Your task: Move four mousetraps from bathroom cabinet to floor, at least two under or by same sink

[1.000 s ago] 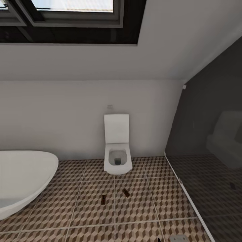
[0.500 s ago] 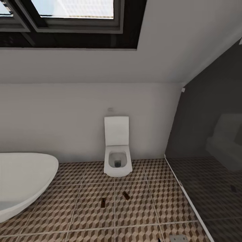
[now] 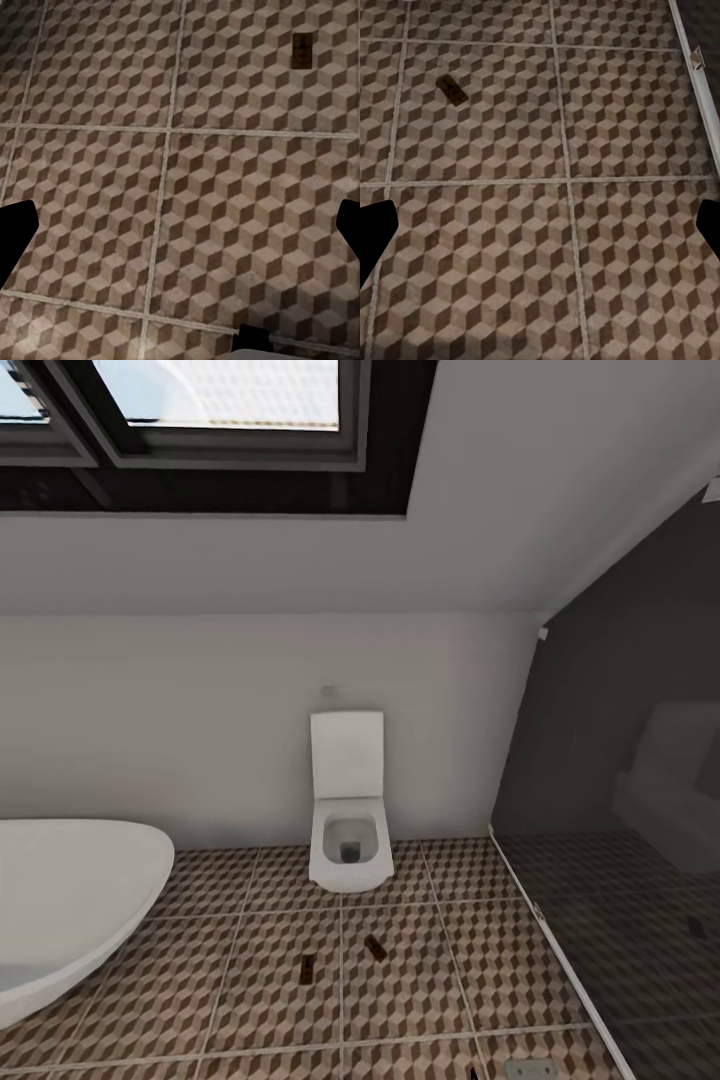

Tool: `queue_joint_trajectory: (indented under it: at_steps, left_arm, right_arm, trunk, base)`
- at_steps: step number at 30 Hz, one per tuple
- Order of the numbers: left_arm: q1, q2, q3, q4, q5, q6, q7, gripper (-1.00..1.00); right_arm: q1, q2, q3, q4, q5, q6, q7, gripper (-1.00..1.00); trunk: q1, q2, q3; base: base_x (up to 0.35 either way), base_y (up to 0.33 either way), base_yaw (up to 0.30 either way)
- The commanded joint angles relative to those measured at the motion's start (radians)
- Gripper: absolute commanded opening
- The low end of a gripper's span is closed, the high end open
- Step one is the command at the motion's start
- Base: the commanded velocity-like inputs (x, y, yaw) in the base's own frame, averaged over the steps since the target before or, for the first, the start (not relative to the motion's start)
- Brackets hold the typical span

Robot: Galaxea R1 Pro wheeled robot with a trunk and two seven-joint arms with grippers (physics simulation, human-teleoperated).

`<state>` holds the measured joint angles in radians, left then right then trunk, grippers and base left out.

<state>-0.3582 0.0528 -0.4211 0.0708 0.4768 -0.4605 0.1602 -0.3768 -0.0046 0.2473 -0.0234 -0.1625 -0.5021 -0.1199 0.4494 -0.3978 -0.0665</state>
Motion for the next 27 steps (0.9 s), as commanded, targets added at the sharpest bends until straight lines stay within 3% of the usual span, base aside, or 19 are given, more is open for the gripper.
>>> queue_joint_trajectory:
  at_steps: [1, 19, 27]
  left_arm:
    - [-0.001, -0.001, -0.008, 0.003, 0.004, -0.004, 0.002, 1.0]
    - [-0.001, -0.002, -0.008, 0.004, 0.003, -0.004, 0.002, 1.0]
    - [-0.001, -0.021, -0.008, 0.006, 0.005, 0.003, 0.006, 1.0]
  right_arm:
    - [-0.001, 0.0, 0.009, 0.0, -0.009, -0.003, -0.002, 1.0]
    - [-0.001, 0.001, 0.009, 0.0, -0.009, -0.003, -0.003, 1.0]
    - [-0.001, 0.003, 0.008, 0.001, -0.009, 0.007, -0.003, 1.0]
  trunk:
    - [0.001, -0.002, -0.002]
    - [0.001, -0.002, -0.001]
    - [0.001, -0.002, -0.001]
  base:
    - [0.0, 0.0, 0.0]
    - [0.0, 0.0, 0.0]
    - [0.0, 0.0, 0.0]
